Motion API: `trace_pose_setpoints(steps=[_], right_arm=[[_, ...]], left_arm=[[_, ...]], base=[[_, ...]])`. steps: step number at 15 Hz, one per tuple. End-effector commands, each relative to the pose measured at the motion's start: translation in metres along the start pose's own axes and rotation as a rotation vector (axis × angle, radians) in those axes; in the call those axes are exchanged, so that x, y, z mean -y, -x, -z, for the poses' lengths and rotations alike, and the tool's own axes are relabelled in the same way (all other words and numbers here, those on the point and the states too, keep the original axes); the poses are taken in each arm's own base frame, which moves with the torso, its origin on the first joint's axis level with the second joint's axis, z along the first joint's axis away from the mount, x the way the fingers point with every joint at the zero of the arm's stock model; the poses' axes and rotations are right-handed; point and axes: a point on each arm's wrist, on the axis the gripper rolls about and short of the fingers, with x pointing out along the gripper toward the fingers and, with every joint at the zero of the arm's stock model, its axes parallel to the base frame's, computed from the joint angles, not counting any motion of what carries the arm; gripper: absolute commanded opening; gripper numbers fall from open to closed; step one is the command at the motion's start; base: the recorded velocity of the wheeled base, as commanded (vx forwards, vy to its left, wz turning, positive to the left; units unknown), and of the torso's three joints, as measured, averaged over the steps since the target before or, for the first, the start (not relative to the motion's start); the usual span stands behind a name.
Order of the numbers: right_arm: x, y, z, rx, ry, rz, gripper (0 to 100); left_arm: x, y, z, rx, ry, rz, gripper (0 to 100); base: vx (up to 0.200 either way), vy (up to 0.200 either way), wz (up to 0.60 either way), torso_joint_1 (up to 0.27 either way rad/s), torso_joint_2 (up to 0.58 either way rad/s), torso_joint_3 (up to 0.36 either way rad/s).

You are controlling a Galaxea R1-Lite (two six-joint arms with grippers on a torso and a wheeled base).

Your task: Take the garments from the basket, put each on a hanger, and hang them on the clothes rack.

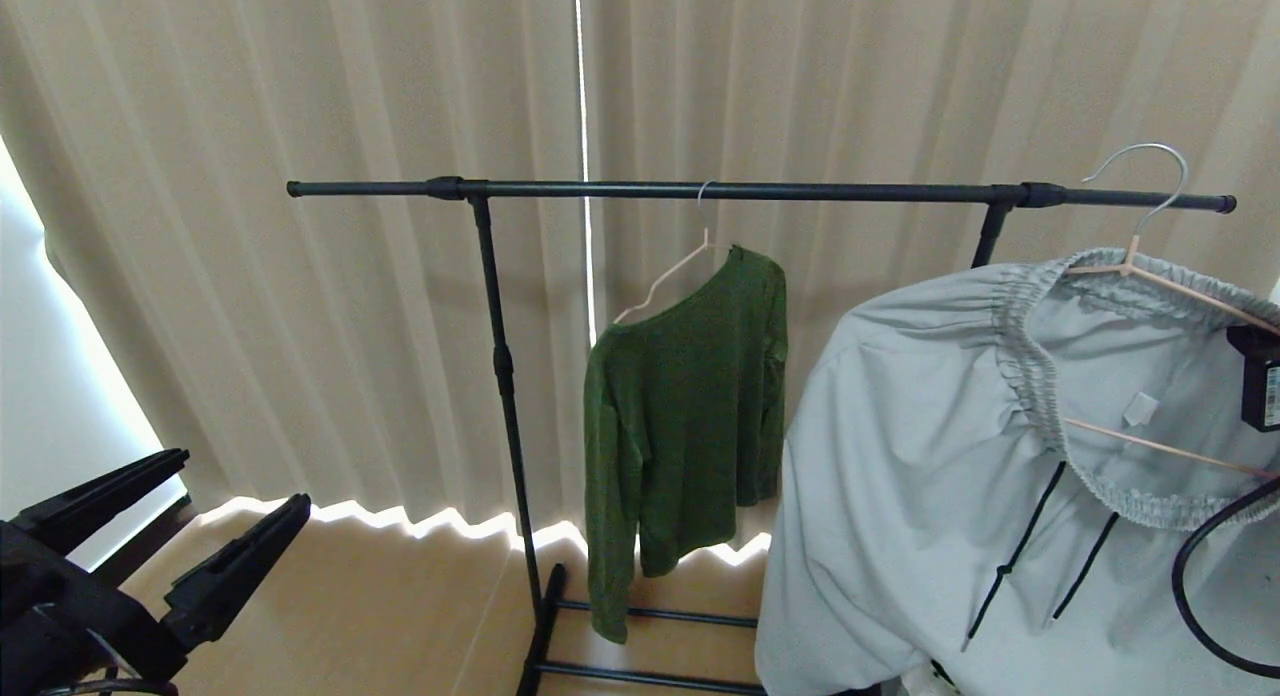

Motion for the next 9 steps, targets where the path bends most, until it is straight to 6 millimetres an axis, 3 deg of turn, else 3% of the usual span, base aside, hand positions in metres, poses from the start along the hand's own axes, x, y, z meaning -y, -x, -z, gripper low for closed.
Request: trace_pose_setpoints(steps=[1,2,9], right_arm=[[0.0008,-0.0002,-0.001,0.004,0.001,0.004,0],[0.0007,-0.0002,-0.0016,0.007,0.015,0.003,0],[0.001,-0.0018,-0.003,0.013,0.041,0.005,0]], left_arm=[[0.0003,-0.0011,-0.0007,-0.001,-0.001,0.005,100],[0.0001,-0.0015,-0.0009,-0.001,-0.001,0.003,100],[-0.0004,-0.0027,-0.0034,0.006,-0.004,0.002,100]], base=[[0.0,0.0,0.0,0.0,0.0,0.0],[0.0,0.0,0.0,0.0,0.0,0.0],[0.2,0.0,0.0,0.001,0.0,0.003]])
